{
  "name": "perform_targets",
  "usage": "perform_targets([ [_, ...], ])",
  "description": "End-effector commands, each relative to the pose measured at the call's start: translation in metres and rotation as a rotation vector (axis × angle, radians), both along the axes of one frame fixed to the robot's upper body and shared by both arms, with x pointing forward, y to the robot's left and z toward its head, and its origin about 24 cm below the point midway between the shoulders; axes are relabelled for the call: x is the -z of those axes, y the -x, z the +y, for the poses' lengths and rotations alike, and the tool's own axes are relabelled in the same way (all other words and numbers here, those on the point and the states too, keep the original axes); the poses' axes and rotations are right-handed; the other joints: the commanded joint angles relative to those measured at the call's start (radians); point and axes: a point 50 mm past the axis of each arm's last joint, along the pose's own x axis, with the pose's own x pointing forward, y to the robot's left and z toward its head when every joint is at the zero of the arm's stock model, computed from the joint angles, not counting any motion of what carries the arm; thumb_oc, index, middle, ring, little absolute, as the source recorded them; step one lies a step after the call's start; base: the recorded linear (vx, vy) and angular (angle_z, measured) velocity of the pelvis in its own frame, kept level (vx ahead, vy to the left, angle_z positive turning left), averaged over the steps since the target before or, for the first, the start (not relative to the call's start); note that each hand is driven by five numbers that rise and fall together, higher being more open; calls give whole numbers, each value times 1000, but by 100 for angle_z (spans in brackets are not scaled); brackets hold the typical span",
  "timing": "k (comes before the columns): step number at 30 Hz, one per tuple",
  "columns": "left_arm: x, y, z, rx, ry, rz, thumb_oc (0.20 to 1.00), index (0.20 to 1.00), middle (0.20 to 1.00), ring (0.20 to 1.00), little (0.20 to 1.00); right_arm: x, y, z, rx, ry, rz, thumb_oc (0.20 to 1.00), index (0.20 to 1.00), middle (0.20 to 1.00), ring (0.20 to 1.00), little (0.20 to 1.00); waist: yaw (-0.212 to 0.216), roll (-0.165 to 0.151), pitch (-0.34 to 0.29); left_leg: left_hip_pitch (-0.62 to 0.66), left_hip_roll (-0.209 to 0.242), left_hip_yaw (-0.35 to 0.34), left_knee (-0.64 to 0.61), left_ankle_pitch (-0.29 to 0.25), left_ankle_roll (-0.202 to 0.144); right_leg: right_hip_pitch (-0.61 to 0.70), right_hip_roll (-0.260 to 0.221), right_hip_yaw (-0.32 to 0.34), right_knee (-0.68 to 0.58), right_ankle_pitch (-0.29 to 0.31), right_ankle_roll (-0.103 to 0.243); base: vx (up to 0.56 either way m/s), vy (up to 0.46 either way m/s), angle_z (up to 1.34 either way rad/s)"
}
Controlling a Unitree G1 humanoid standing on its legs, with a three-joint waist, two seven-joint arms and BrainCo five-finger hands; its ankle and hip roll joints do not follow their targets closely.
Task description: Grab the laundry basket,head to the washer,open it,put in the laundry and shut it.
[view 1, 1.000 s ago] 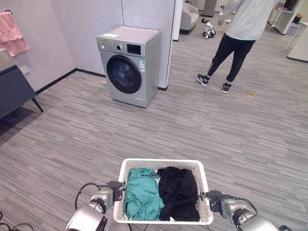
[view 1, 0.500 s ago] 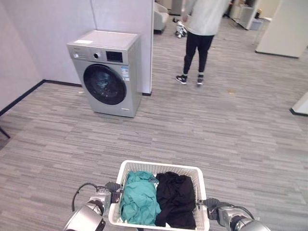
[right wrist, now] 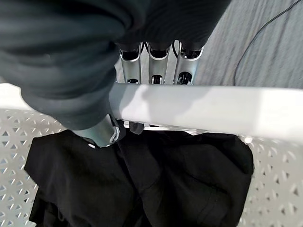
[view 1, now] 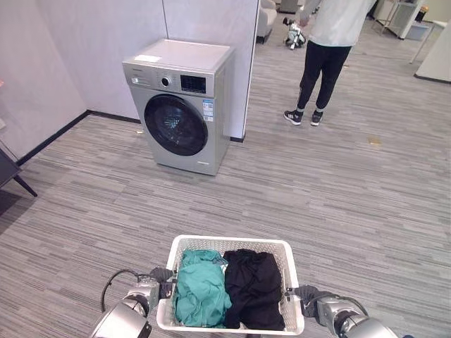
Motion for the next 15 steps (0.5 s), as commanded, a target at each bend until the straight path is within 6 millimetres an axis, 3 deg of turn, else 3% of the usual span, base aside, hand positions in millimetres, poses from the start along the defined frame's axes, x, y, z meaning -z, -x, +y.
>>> perform_targets([
  [1,-11,-27,-37,65,136,-88,200,200,200,200,200,-8,-20,9,23,-110,-83,200,200,200,200,200,-13,15,-37,-101,58,5,-17,27,-22,0,1,53,20,-37,88,69,-22,2],
  [4,-10,-25,-37,68,134,-82,200,200,200,200,200,-7,-16,6,21,-102,-72,200,200,200,200,200,-12,14,-43,-91,58,2,-23,23,-24,10,0,43,13,-43,87,72,-33,6],
  [5,21,33,-56,234,138,67,200,200,200,200,200,2,54,-61,113,115,100,200,200,200,200,200,-7,95,-22,-127,97,91,-68,48,-77,-56,-63,-157,-82,19,106,41,-2,5],
  [8,23,39,-43,165,137,106,200,200,200,200,200,0,43,-57,95,102,92,200,200,200,200,200,6,91,-45,-93,94,107,-71,38,-71,-27,-71,-151,-89,28,115,41,54,-6],
  [11,18,29,-27,103,116,95,200,200,200,200,200,-6,26,-57,85,110,63,200,200,200,200,200,8,81,-72,-86,97,113,-75,38,-72,-18,-75,-154,-92,33,118,10,6,-3],
  [15,10,18,-9,116,60,98,200,200,200,200,200,-15,-10,-38,-56,114,18,200,200,200,200,200,16,60,-93,-65,101,120,-77,33,-67,-6,-68,-135,-90,36,115,0,0,0],
])
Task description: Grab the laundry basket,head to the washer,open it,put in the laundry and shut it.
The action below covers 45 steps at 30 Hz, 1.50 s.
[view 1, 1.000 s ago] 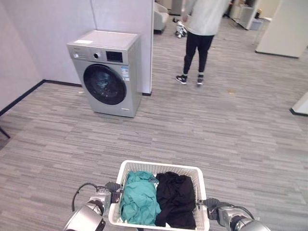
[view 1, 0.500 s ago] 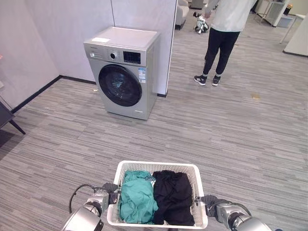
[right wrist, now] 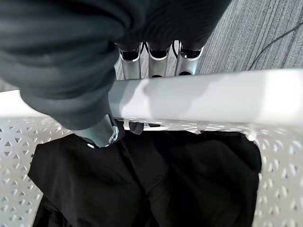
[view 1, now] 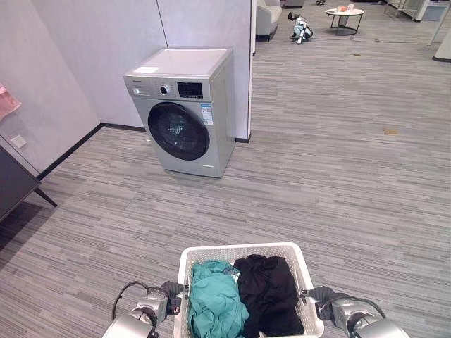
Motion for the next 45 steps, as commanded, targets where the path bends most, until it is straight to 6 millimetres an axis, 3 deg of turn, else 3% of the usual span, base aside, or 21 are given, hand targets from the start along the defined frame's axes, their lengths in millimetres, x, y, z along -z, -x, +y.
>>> perform_targets([
  [1,-5,-6,12,-41,17,20,200,200,200,200,200,-9,-20,1,-25,-2,-15,200,200,200,200,200,5,-44,-27,1,24,70,-40,36,-56,69,-101,-17,-71,43,141,-2,-18,-5],
  [5,-13,-20,14,-31,6,-11,200,200,200,200,200,-21,-50,21,-102,-24,-84,200,200,200,200,200,10,-55,-32,6,17,69,-33,31,-47,74,-103,-9,-59,41,139,-3,6,-5],
  [9,-25,-42,14,-5,-10,-61,200,200,200,200,200,-34,-70,23,-116,-19,-121,200,200,200,200,200,15,-57,-32,5,11,65,-25,24,-41,77,-110,-14,-50,39,142,21,40,-8],
  [10,-31,-50,15,-17,-11,-85,200,200,200,200,200,-38,-77,25,-108,-23,-141,200,200,200,200,200,18,-58,-30,5,9,63,-23,22,-40,79,-113,-15,-48,38,143,38,78,-10],
  [11,-50,-78,13,-102,25,-193,200,200,200,200,200,-52,-95,27,-76,-37,-212,200,200,200,200,200,23,-57,-20,5,4,56,-17,19,-38,86,-118,-23,-41,35,146,24,73,-7],
  [12,-57,-88,9,-113,43,-229,200,200,200,200,200,-58,-102,26,-67,-33,-240,200,200,200,200,200,24,-57,-17,-4,3,53,-12,19,-37,80,-121,-24,-34,36,146,4,92,9],
  [14,-75,-112,-2,-59,45,-306,200,200,200,200,200,-70,-116,25,-76,-19,-274,200,200,200,200,200,34,-55,0,-15,-4,41,-2,16,-32,76,-132,-39,-19,34,148,-13,78,18],
  [23,-96,-134,-10,59,-14,-364,200,200,200,200,200,-95,-143,35,-82,-45,-356,200,200,200,200,200,56,-49,11,-25,-29,15,24,-5,-9,63,-167,-59,75,12,159,29,98,12],
  [27,-109,-145,-13,81,-27,-404,200,200,200,200,200,-105,-152,36,-99,-32,-381,200,200,200,200,200,50,-37,33,-27,-37,8,49,-22,9,26,-191,-44,177,0,162,7,131,4],
  [30,-117,-153,-17,106,-39,-430,200,200,200,200,200,-108,-154,35,-99,-33,-383,200,200,200,200,200,41,-29,55,-22,-48,-4,63,-33,24,-7,-206,-26,288,-1,165,31,185,6],
  [31,-121,-156,-21,126,-43,-438,200,200,200,200,200,-107,-153,32,-96,-34,-376,200,200,200,200,200,34,-28,66,-10,-64,-18,77,-47,38,-25,-218,-8,383,1,165,37,120,9],
  [32,-121,-156,-21,126,-43,-439,200,200,200,200,200,-107,-153,32,-96,-34,-376,200,200,200,200,200,35,-27,63,-15,-63,-17,77,-46,38,-29,-216,-8,380,4,164,65,195,15],
  [34,-121,-156,-23,135,-39,-438,200,200,200,200,200,-106,-151,31,-91,-38,-369,200,200,200,200,200,30,-22,74,3,-78,-20,91,-67,57,-59,-240,-9,482,39,161,53,168,14],
  [35,-121,-156,-26,142,-36,-434,200,200,200,200,200,-104,-150,31,-91,-40,-363,200,200,200,200,200,27,-18,83,9,-80,-23,102,-76,63,-75,-241,-10,534,45,160,96,179,1],
  [36,-122,-157,-28,156,-38,-434,200,200,200,200,200,-105,-149,25,-85,-32,-358,200,200,200,200,200,17,-17,90,16,-89,-33,115,-90,62,-100,-203,20,557,24,160,131,120,-1],
  [37,-120,-156,-28,163,-38,-426,200,200,200,200,200,-105,-147,21,-70,-33,-356,200,200,200,200,200,0,-19,88,20,-91,-51,119,-85,53,-125,-143,58,531,-13,147,193,80,15],
  [38,-120,-156,-30,172,-38,-421,200,200,200,200,200,-103,-146,19,-59,-34,-349,200,200,200,200,200,-4,-19,85,20,-95,-55,124,-77,41,-143,-121,51,471,-29,136,173,12,22],
  [41,-118,-155,-32,184,-38,-412,200,200,200,200,200,-100,-143,20,-52,-36,-338,200,200,200,200,200,-5,-23,82,29,-97,-56,133,-95,26,-138,-150,-7,338,-8,135,185,-49,34],
  [42,-115,-152,-34,188,-36,-407,200,200,200,200,200,-97,-139,17,-37,-36,-331,200,200,200,200,200,-11,-32,83,47,-99,-72,147,-106,2,-184,-187,-21,186,64,158,313,-115,9],
  [45,-110,-148,-33,198,-33,-400,200,200,200,200,200,-91,-135,19,-48,-38,-312,200,200,200,200,200,-21,-43,87,102,-85,-77,162,-125,-31,-194,-217,-50,1,170,197,381,-125,9],
])
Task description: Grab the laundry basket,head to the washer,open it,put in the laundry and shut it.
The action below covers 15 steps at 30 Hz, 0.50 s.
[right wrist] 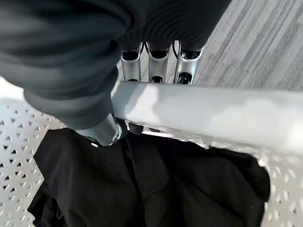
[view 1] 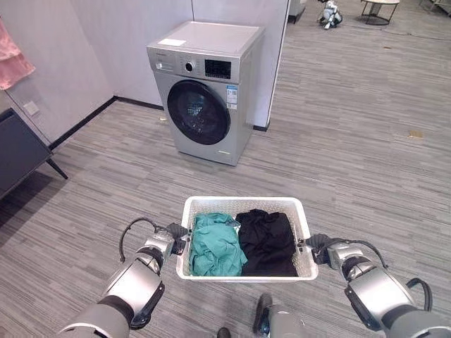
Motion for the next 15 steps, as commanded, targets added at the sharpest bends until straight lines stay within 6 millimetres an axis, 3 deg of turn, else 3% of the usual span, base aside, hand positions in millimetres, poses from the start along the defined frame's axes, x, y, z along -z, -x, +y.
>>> perform_targets([
  [1,-23,-23,-20,61,98,-118,200,200,200,200,200,-23,-32,22,-31,-79,-116,200,200,200,200,200,3,-8,-60,78,15,24,57,-15,-131,42,-51,10,-54,189,35,373,-91,31],
  [3,-14,-15,-21,47,118,-85,200,200,200,200,200,-17,-26,23,-42,-81,-89,200,200,200,200,200,10,-24,-80,144,19,25,76,-45,-142,89,-29,-61,-48,205,28,610,-135,26],
  [4,-10,-12,-24,67,116,-73,200,200,200,200,200,-15,-21,15,-36,-66,-80,200,200,200,200,200,-26,-33,-100,147,33,-14,131,-9,-162,83,25,35,3,170,-6,674,-179,33],
  [5,-10,-11,-24,76,111,-70,200,200,200,200,200,-14,-20,12,-23,-64,-79,200,200,200,200,200,-32,-31,-103,143,46,-22,165,13,-180,96,47,39,10,156,-19,533,-193,70],
  [8,-7,-9,-24,85,105,-59,200,200,200,200,200,-16,-20,8,-8,-50,-93,200,200,200,200,200,-43,-27,-111,65,112,-45,440,229,-287,157,113,24,35,77,-88,361,-202,71],
  [9,-7,-9,-24,85,105,-59,200,200,200,200,200,-15,-20,8,-8,-51,-93,200,200,200,200,200,-47,-31,-113,61,108,-49,438,233,-286,154,108,22,34,78,-87,312,-259,20],
  [10,-10,-11,-23,75,107,-66,200,200,200,200,200,-21,-24,5,0,-35,-112,200,200,200,200,200,-24,-53,-84,-48,123,-49,652,302,-296,201,123,33,26,41,-120,250,-250,-17],
  [12,-13,-14,-23,73,104,-76,200,200,200,200,200,-22,-26,7,-9,-29,-117,200,200,200,200,200,-15,-68,-73,-95,127,-32,717,297,-275,219,126,29,20,23,-133,246,-239,-18],
  [13,-18,-18,-28,64,117,-92,200,200,200,200,200,-28,-32,7,-6,-19,-142,200,200,200,200,200,1,-80,-44,-201,182,30,707,260,-235,248,133,21,10,10,-137,158,-139,-10],
  [14,-18,-18,-28,64,116,-92,200,200,200,200,200,-28,-32,7,-6,-19,-143,200,200,200,200,200,0,-83,-46,-203,179,30,703,264,-234,245,129,21,10,10,-137,382,-151,0],
  [15,-22,-23,-40,97,125,-119,200,200,200,200,200,-33,-36,6,-20,-5,-167,200,200,200,200,200,17,-78,-37,-273,200,106,554,177,-202,274,134,3,-1,-17,-126,307,1,-6],
])
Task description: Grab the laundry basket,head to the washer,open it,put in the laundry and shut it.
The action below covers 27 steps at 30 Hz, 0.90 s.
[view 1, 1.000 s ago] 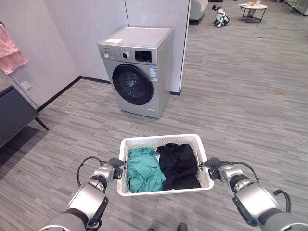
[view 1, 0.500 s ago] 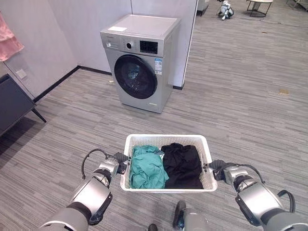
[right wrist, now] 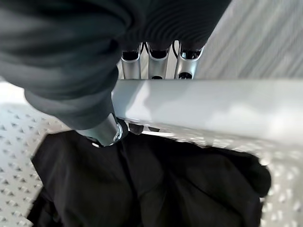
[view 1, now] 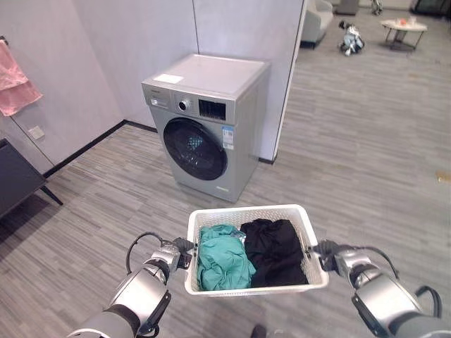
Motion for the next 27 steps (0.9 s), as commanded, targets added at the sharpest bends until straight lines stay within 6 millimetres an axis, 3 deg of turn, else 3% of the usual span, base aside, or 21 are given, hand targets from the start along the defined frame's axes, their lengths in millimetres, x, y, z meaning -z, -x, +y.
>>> perform_targets([
  [1,-35,-34,-38,116,95,-165,200,200,200,200,200,-37,-40,7,-2,-59,-182,200,200,200,200,200,32,20,34,131,1,193,-543,-107,75,10,-4,61,-42,19,148,310,3,22],
  [2,-35,-34,-38,116,95,-165,200,200,200,200,200,-37,-40,7,-2,-59,-182,200,200,200,200,200,33,20,34,133,0,195,-545,-107,76,10,-4,62,-42,19,148,312,77,13],
  [3,-39,-38,-43,123,101,-190,200,200,200,200,200,-44,-47,10,-39,-55,-219,200,200,200,200,200,32,29,43,94,40,218,-713,-121,68,29,2,63,-45,-7,167,227,61,16],
  [4,-39,-38,-43,123,102,-190,200,200,200,200,200,-44,-47,10,-40,-54,-219,200,200,200,200,200,32,27,43,97,37,219,-720,-118,69,28,0,63,-44,-8,167,270,119,-4],
  [5,-41,-39,-40,122,100,-198,200,200,200,200,200,-50,-54,16,-73,-53,-248,200,200,200,200,200,41,33,50,68,42,195,-837,-40,70,30,6,70,-47,-2,164,287,201,-16],
  [6,-39,-38,-31,93,99,-200,200,200,200,200,200,-53,-59,30,-132,-59,-276,200,200,200,200,200,59,50,57,74,55,118,-1028,55,47,53,23,110,-41,-29,172,430,280,-31],
  [8,-38,-37,-23,80,90,-198,200,200,200,200,200,-56,-63,44,-203,-57,-292,200,200,200,200,200,68,57,61,33,90,64,-1103,102,28,75,26,152,-16,-69,170,466,268,-61],
  [9,-38,-36,-17,69,83,-196,200,200,200,200,200,-56,-64,50,-230,-65,-295,200,200,200,200,200,67,57,63,33,105,82,-1090,113,24,87,23,165,-1,-84,171,386,237,-94],
  [11,-34,-33,-7,46,65,-180,200,200,200,200,200,-53,-63,64,-276,-85,-292,200,200,200,200,200,75,52,50,48,107,96,-1050,108,39,103,19,185,31,-117,189,382,257,-83],
  [13,-32,-31,-1,42,55,-176,200,200,200,200,200,-48,-60,75,-308,-117,-288,200,200,200,200,200,84,40,47,26,81,99,-983,82,57,103,-10,200,87,-121,203,362,299,-66],
  [14,-32,-30,3,41,45,-177,200,200,200,200,200,-44,-56,77,-301,-136,-281,200,200,200,200,200,84,31,48,22,62,116,-949,56,71,100,-40,202,127,-113,222,243,229,-37],
  [15,-32,-30,3,41,45,-177,200,200,200,200,200,-44,-56,76,-301,-135,-281,200,200,200,200,200,84,32,45,19,64,116,-949,57,71,97,-38,202,126,-111,221,305,362,-13],
  [17,-31,-28,8,50,24,-169,200,200,200,200,200,-34,-48,75,-290,-140,-242,200,200,200,200,200,87,28,43,54,25,150,-931,8,108,54,-101,222,242,-22,259,367,457,3],
  [20,-28,-25,13,44,17,-162,200,200,200,200,200,-24,-39,77,-303,-147,-206,200,200,200,200,200,90,43,38,122,-16,180,-966,-29,146,11,-160,188,382,95,268,264,353,18],
  [21,-28,-25,13,44,18,-162,200,200,200,200,200,-24,-39,77,-303,-147,-206,200,200,200,200,200,91,45,36,120,-14,180,-966,-28,146,9,-158,188,380,97,267,219,348,26],
  [22,-32,-27,18,33,10,-174,200,200,200,200,200,-23,-38,80,-315,-156,-204,200,200,200,200,200,86,55,46,156,-30,205,-972,-50,163,-14,-167,141,446,111,276,181,289,16],
  [23,-36,-31,20,30,2,-185,200,200,200,200,200,-24,-39,78,-314,-149,-204,200,200,200,200,200,72,63,58,168,-34,203,-980,-51,165,-61,-110,178,457,74,267,244,334,4],
  [24,-37,-32,20,36,4,-185,200,200,200,200,200,-24,-39,78,-315,-154,-200,200,200,200,200,200,67,61,62,178,-44,200,-986,-53,164,-80,-76,189,417,35,255,148,146,-14],
  [26,-37,-31,20,35,2,-178,200,200,200,200,200,-21,-37,84,-333,-163,-184,200,200,200,200,200,76,54,62,211,-49,213,-1000,-74,149,-82,-107,113,286,-23,243,149,27,-5],
  [27,-35,-30,20,30,2,-174,200,200,200,200,200,-19,-35,86,-339,-162,-175,200,200,200,200,200,79,57,59,222,-40,224,-1002,-72,142,-86,-122,69,177,2,231,74,-46,-12],
])
